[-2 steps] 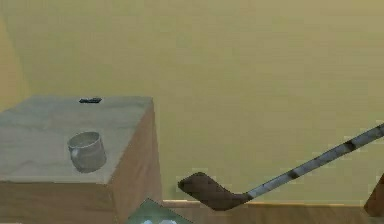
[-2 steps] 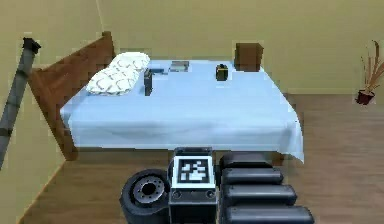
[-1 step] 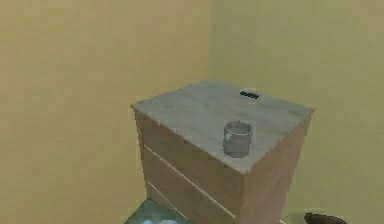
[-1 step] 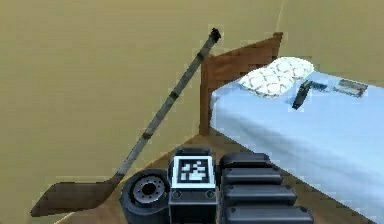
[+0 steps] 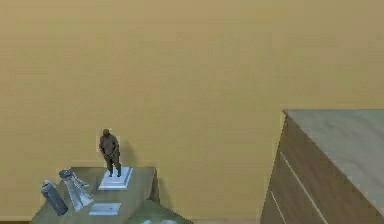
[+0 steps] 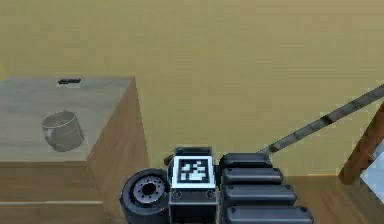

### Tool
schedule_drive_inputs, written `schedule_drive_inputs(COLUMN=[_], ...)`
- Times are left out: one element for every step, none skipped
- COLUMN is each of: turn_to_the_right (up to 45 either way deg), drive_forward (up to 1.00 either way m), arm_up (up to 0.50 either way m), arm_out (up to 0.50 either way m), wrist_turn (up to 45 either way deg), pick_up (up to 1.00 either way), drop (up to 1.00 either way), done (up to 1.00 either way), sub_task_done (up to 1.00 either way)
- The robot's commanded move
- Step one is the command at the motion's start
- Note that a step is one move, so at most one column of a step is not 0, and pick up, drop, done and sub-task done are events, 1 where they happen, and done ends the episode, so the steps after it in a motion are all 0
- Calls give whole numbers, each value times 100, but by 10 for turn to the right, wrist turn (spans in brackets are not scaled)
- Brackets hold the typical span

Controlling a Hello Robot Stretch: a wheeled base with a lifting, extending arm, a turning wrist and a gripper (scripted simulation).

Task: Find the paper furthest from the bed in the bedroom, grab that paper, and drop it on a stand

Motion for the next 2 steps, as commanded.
schedule_drive_inputs(turn_to_the_right=[-390, 360], drive_forward=[0, 0], arm_up=[0, 0], arm_out=[0, 0], wrist_turn=[0, 0], pick_up=[0, 0], drop=[0, 0], done=[0, 0], sub_task_done=[0, 0])
